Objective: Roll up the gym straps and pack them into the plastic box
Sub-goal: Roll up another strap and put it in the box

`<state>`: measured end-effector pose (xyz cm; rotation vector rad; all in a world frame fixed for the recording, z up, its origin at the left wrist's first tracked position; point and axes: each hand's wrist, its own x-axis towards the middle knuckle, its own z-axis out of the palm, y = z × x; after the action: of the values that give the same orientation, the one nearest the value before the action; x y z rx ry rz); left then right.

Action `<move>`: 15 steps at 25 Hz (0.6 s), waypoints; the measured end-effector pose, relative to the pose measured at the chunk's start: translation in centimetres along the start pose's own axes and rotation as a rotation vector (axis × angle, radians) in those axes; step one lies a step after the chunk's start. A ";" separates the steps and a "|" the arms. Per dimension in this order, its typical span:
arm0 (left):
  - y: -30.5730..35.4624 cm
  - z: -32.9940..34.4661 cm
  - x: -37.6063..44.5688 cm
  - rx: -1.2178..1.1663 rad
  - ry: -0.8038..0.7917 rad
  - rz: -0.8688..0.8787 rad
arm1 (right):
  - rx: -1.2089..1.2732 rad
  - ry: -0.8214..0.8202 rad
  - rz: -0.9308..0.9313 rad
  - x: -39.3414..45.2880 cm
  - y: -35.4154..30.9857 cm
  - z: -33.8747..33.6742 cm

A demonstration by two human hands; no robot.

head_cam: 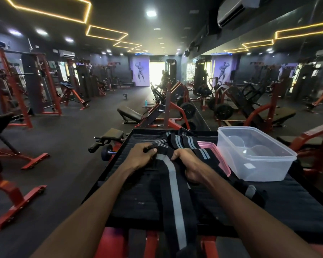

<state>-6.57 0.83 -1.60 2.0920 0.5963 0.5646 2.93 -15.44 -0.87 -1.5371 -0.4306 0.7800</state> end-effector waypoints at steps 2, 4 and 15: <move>1.3 0.8 -0.2 -0.048 -0.062 0.007 | -0.078 0.001 -0.028 -0.4 -0.3 -1.2; 2.4 1.7 -0.2 -0.094 -0.133 -0.006 | -0.196 0.061 -0.133 -0.2 -0.4 -2.2; 5.7 4.5 0.2 -0.342 -0.276 -0.030 | -0.472 0.268 -0.467 -0.5 -0.5 -5.6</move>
<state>-2.67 -4.71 0.81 1.7922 0.3446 0.3254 6.56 -19.70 -0.44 -1.8465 -0.7746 0.1036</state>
